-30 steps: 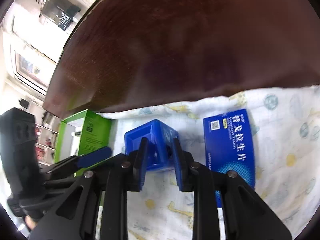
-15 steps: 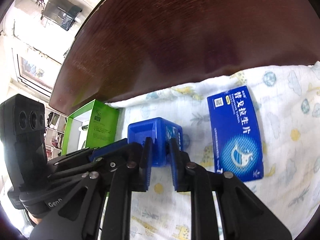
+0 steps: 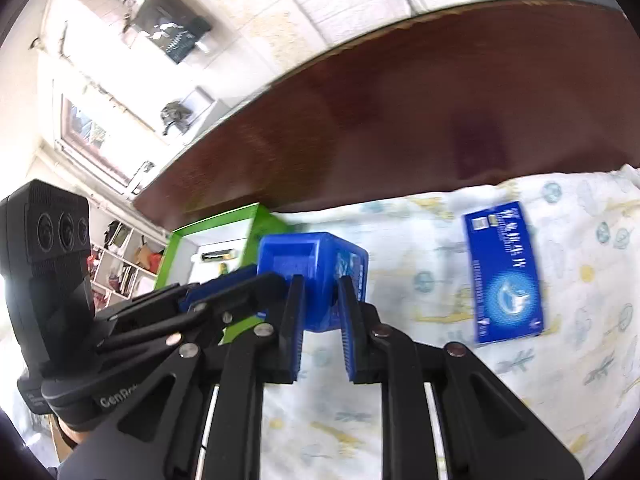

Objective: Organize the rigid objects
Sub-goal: 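Carry the blue container into the white box and release it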

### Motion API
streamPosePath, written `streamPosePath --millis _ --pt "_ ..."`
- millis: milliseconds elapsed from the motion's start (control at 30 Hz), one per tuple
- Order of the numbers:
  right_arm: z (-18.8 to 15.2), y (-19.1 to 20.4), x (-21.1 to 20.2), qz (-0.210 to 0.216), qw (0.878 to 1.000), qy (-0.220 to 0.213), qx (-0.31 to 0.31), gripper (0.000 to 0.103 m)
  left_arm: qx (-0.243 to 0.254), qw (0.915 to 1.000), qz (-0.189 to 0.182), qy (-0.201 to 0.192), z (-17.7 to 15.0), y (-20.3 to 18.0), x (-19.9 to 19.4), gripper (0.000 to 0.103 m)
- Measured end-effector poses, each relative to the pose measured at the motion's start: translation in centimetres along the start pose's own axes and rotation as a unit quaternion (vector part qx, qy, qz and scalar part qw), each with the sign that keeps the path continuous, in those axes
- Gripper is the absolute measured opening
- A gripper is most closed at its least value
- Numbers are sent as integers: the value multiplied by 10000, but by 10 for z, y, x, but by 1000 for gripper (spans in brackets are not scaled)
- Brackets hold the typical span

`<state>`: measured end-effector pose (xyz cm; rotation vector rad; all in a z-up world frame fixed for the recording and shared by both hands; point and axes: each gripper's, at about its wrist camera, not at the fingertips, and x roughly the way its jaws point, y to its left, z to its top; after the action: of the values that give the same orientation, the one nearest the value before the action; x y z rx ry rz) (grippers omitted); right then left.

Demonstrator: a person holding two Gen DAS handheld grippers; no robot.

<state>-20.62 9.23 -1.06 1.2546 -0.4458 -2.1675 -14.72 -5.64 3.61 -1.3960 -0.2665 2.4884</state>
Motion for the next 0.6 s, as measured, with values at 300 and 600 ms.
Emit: streamPosePath --millis 300,600 --pt "-5 49 4 215 9990 -14 -395 17 -153 9990 212 -366 -10 32 -45 22" --pt "-5 108 27 552 9953 89 -790 18 -438 9953 508 -697 -19 83 -90 22"
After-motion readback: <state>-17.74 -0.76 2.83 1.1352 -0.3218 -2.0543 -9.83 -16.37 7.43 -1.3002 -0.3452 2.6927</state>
